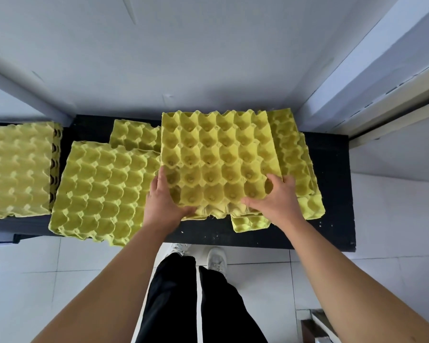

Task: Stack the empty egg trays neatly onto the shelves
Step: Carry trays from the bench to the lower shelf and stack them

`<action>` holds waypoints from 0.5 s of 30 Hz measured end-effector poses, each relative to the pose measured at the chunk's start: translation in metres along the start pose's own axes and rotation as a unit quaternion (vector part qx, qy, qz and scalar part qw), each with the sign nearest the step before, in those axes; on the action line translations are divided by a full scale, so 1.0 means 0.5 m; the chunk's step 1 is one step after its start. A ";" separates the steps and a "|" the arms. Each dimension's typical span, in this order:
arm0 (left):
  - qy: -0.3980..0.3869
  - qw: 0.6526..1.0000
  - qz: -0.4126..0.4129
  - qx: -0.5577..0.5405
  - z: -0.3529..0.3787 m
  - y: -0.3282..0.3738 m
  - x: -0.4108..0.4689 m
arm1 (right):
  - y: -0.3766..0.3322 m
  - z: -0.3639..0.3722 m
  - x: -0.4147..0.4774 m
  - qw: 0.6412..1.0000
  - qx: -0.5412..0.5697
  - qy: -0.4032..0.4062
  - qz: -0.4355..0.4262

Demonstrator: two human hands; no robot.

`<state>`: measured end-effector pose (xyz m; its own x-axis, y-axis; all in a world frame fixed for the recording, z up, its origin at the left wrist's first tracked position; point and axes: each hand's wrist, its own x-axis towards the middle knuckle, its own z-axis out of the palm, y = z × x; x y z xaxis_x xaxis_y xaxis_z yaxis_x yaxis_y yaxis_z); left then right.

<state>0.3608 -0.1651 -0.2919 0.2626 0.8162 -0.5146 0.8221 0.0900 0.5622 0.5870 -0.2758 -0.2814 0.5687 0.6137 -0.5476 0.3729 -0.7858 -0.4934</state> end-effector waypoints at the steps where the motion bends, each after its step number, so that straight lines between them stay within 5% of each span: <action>1: 0.002 1.000 0.003 -0.008 -0.003 0.004 -0.002 | -0.001 -0.001 -0.002 1.000 0.003 0.005 -0.002; 15: -0.032 0.996 0.006 -0.086 -0.050 0.024 0.004 | -0.050 -0.091 -0.023 0.994 0.047 0.043 -0.087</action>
<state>0.3585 -0.1483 -0.2702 0.3079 0.7797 -0.5452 0.7219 0.1817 0.6677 0.6046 -0.2666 -0.2319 0.5631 0.7284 -0.3903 0.4032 -0.6544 -0.6396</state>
